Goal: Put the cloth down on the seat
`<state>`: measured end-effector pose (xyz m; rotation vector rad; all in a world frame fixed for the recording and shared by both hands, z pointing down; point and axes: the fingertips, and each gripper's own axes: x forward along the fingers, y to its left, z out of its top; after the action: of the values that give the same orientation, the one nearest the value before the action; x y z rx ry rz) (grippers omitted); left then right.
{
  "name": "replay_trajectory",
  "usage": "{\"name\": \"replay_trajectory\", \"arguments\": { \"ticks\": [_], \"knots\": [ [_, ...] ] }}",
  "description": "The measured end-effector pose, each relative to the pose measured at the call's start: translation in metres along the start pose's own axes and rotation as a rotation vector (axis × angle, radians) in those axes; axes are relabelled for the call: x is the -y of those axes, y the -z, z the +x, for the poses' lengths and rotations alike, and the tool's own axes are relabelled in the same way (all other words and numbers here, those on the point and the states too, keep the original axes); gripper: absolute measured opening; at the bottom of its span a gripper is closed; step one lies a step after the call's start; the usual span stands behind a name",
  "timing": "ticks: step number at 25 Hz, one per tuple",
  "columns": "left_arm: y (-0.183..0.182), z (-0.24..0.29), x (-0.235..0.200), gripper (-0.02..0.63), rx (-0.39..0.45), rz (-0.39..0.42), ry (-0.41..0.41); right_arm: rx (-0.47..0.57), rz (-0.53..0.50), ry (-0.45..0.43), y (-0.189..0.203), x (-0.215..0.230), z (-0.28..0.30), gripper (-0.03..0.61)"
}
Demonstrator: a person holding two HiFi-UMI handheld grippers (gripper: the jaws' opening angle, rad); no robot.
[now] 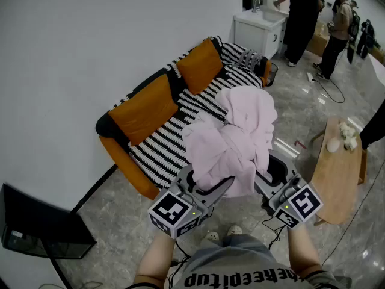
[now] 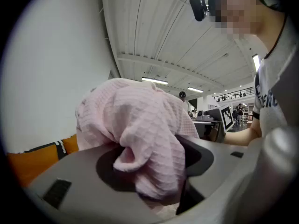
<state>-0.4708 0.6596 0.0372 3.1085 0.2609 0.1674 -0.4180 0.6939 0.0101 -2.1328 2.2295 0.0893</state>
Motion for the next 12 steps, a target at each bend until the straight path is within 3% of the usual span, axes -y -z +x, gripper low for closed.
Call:
{"name": "replay_trajectory", "arguments": {
  "ticks": [12],
  "knots": [
    [0.0059,0.0050,-0.0028,0.265,-0.001,0.011,-0.001,-0.003,-0.020,0.003,0.0061,0.0042,0.0011,0.204]
  ]
}}
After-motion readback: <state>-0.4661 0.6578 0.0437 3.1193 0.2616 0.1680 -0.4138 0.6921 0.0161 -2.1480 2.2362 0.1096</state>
